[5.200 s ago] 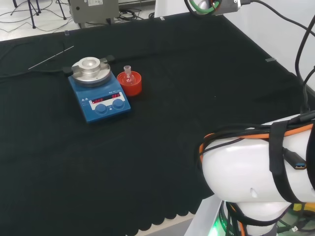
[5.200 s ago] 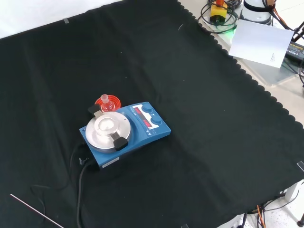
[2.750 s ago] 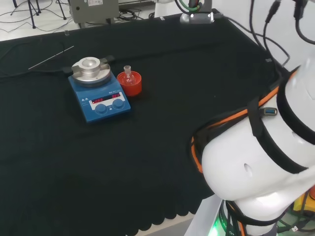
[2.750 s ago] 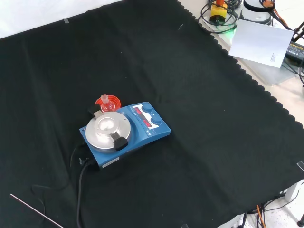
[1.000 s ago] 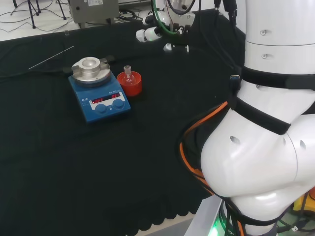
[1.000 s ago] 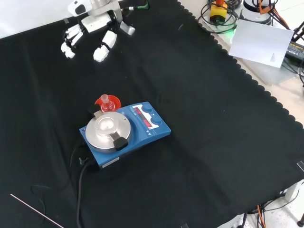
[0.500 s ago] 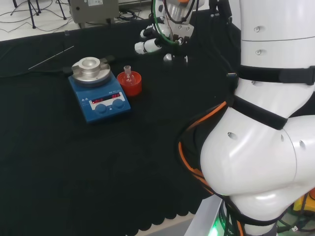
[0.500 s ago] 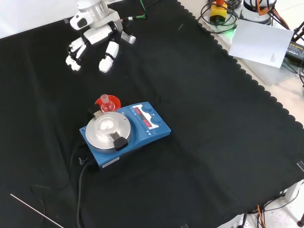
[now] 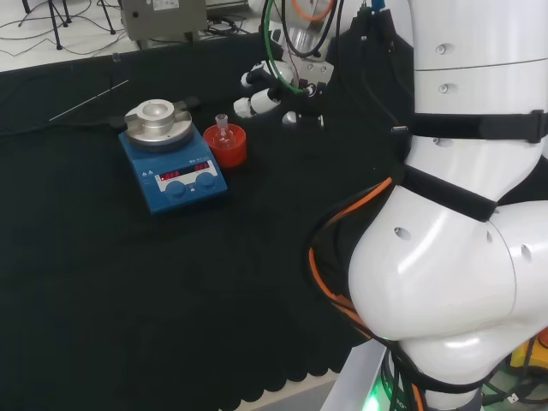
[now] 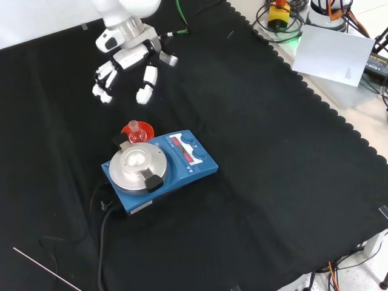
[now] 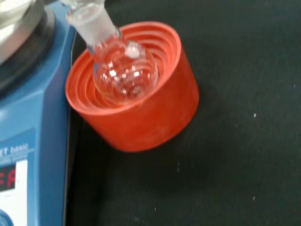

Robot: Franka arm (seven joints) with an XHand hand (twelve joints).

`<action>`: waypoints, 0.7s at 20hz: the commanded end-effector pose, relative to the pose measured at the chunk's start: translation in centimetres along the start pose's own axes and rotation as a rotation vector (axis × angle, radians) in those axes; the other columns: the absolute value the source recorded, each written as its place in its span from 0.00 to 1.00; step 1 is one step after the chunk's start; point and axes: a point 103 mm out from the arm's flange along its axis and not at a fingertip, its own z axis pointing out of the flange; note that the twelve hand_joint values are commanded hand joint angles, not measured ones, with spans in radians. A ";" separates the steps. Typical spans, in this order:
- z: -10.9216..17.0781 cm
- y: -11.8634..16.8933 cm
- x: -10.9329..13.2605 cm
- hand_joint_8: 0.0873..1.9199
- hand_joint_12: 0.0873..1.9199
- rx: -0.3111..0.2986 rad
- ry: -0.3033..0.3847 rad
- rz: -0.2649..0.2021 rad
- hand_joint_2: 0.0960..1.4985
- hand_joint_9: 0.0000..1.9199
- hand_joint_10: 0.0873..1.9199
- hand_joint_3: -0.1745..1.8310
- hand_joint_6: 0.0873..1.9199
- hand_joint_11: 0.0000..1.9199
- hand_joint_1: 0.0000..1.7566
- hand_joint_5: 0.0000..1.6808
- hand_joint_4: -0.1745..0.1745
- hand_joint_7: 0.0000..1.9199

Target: Pick up the round-bottom flask.

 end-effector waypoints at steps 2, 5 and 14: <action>1.9 0.6 0.1 0.23 0.58 0.011 0.014 -0.016 0.46 0.11 0.31 0.32 0.00 0.00 0.44 0.31 0.41 0.05; 2.4 0.8 0.1 0.23 0.59 0.008 0.035 -0.032 0.45 0.11 0.31 0.34 0.00 0.00 0.45 0.31 0.41 0.06; 4.4 1.6 0.1 0.24 0.60 0.014 0.096 -0.060 0.43 0.12 0.31 0.36 0.00 0.00 0.45 0.31 0.41 0.06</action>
